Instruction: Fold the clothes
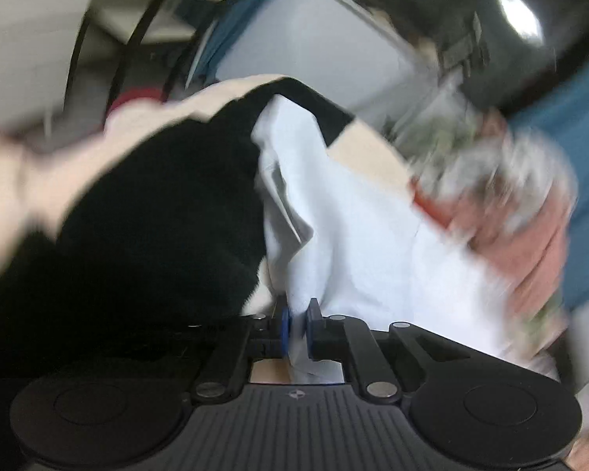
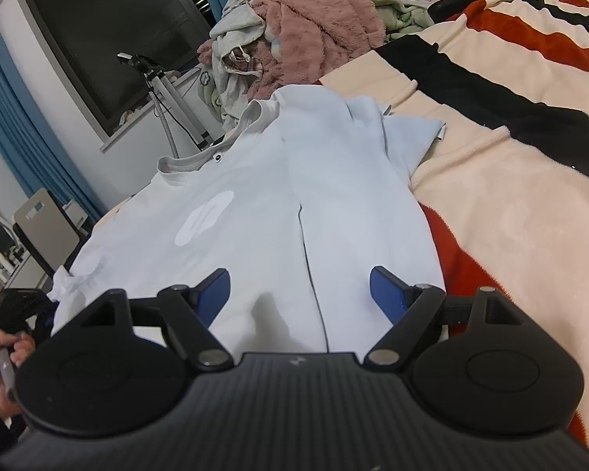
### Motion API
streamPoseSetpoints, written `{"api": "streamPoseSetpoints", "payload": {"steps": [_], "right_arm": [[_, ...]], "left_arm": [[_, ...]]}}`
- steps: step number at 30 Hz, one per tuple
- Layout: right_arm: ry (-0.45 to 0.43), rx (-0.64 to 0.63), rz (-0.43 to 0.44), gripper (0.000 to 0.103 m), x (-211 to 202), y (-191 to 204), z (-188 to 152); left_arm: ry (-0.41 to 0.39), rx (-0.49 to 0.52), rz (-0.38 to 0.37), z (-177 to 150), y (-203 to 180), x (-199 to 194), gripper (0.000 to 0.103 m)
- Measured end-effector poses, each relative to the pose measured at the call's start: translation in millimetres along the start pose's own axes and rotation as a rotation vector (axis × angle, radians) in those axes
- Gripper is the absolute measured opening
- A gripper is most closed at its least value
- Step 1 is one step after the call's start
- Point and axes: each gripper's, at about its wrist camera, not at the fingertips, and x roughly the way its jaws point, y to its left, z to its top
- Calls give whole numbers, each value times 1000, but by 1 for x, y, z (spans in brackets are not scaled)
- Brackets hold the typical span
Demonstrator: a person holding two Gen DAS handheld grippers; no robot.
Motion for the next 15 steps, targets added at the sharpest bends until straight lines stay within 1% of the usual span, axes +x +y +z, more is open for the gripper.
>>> {"api": "streamPoseSetpoints", "payload": {"steps": [2, 3, 4, 5, 6, 7, 8, 9, 10, 11, 12, 13, 14, 15], "right_arm": [[-5, -9, 0, 81, 1, 1, 0], [-10, -17, -1, 81, 0, 1, 1], [-13, -24, -1, 81, 1, 1, 2], [-14, -33, -2, 81, 1, 3, 2], [-16, -45, -1, 81, 2, 4, 2], [-18, -57, 0, 81, 2, 5, 2], [-22, -68, 1, 81, 2, 6, 3], [-26, -78, 0, 81, 1, 8, 3], [-30, -86, -2, 81, 1, 9, 3], [-35, -94, -5, 81, 0, 10, 3], [-37, -99, -5, 81, -1, 10, 3], [-40, -104, -6, 81, -1, 10, 4], [-42, -109, -7, 81, -2, 11, 4], [-46, -113, -7, 81, -3, 11, 5]], "left_arm": [[-27, 38, 56, 17, -8, -10, 7], [-51, 39, 74, 26, -8, -18, 7], [-77, 66, 103, 33, -10, -22, 7], [-109, 132, 146, 38, -16, -24, 7], [-141, 205, 197, 40, -22, -24, 3], [-167, 279, 245, 37, -26, -21, 3], [-174, 317, 259, 32, -26, -19, 3], [-173, 316, 254, 26, -24, -19, 5], [-173, 316, 249, 20, -22, -19, 13], [-172, 315, 244, 15, -20, -20, 16], [-170, 315, 238, 8, -19, -22, 22], [-164, 319, 228, -1, -19, -30, 32], [-148, 319, 212, -12, -17, -43, 39], [-124, 314, 191, -23, -14, -61, 50]]}}
